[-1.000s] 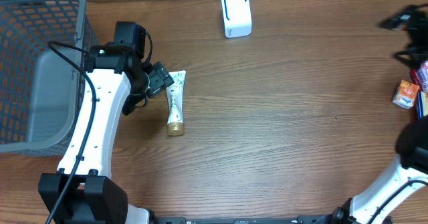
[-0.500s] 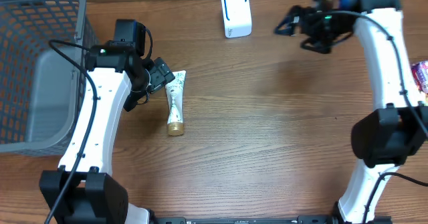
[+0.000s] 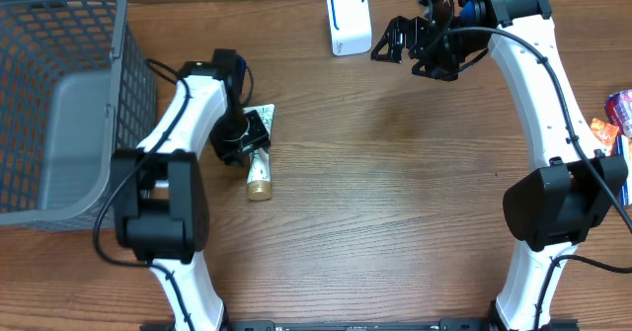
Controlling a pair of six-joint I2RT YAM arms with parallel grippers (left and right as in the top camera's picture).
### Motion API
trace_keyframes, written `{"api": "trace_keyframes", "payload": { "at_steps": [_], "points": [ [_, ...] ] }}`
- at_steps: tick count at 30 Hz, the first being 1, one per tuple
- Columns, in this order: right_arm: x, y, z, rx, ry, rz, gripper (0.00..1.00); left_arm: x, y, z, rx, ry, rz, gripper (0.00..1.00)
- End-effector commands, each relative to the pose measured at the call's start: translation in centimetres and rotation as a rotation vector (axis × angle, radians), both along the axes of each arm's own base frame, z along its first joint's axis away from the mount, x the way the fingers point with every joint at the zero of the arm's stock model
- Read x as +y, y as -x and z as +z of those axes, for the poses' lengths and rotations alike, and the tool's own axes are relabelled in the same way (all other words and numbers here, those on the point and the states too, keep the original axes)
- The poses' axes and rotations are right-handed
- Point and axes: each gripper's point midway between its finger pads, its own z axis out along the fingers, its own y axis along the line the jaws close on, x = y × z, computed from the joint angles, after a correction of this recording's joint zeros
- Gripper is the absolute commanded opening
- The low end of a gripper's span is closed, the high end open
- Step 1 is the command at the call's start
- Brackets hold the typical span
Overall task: Scan the item barcode
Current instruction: 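Move the right gripper back over the Pantene tube, left arm withdrawing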
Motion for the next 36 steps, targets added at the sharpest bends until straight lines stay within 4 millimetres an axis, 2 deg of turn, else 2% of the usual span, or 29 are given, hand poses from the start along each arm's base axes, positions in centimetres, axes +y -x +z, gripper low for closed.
{"api": "trace_keyframes", "payload": {
  "at_steps": [1, 4, 8, 9, 10, 12, 14, 18, 19, 20, 23, 26, 28, 31, 36],
  "points": [
    [-0.8, 0.0, -0.1, -0.010, 0.036, -0.009, 1.00, -3.8, -0.5, -1.7, -0.017, 0.186, -0.163, 0.55],
    [-1.3, 0.2, -0.6, 0.002, 0.070, -0.019, 1.00, -6.1, -0.4, -2.2, -0.017, 0.265, -0.205, 0.48],
    [-1.6, 0.2, -0.8, 0.007, 0.092, -0.025, 1.00, -9.7, 0.2, -1.7, -0.041, 0.315, -0.324, 0.47],
    [-1.6, 0.3, -0.8, 0.010, 0.092, -0.025, 1.00, -11.8, 0.6, -1.3, -0.053, 0.318, -0.394, 0.47],
    [-1.7, 0.3, -0.8, 0.013, 0.093, -0.025, 1.00, -12.9, 0.6, -1.0, -0.065, 0.319, -0.431, 0.47],
    [-1.7, 0.5, -0.9, 0.022, 0.094, -0.025, 1.00, -14.3, 0.5, -0.4, -0.089, 0.295, -0.482, 0.47],
    [-1.7, 0.8, -1.0, 0.033, 0.096, -0.023, 1.00, -15.0, 0.0, 0.7, -0.111, 0.251, -0.519, 0.47],
    [-1.7, 1.2, -1.1, 0.052, 0.101, -0.021, 1.00, -14.7, -1.9, 5.1, -0.166, 0.159, -0.543, 0.53],
    [-1.7, 1.3, -1.1, 0.056, 0.101, -0.021, 1.00, -14.0, -3.1, 7.9, -0.200, 0.125, -0.510, 0.66],
    [-1.7, 1.3, -1.1, 0.056, 0.101, -0.020, 1.00, -13.5, -3.7, 9.3, -0.218, 0.113, -0.485, 0.70],
    [-1.4, 1.7, -1.2, 0.069, 0.103, -0.011, 1.00, -11.2, -5.2, 12.9, -0.261, 0.076, -0.374, 0.72],
    [-0.5, 2.7, -1.4, 0.096, 0.111, 0.012, 1.00, -7.3, -6.6, 15.2, -0.287, 0.012, -0.222, 0.85],
    [0.6, 3.4, -1.8, 0.110, 0.114, 0.039, 0.99, -4.6, -7.3, 15.7, -0.293, -0.021, -0.138, 0.98],
    [2.6, 4.4, -3.1, 0.145, 0.127, 0.051, 0.96, -1.6, -7.9, 15.6, -0.291, -0.036, -0.069, 1.00],
    [5.6, 5.8, -8.1, 0.187, 0.239, 0.004, 0.92, 2.5, -8.4, 15.5, -0.290, -0.065, 0.017, 1.00]
  ]
}}
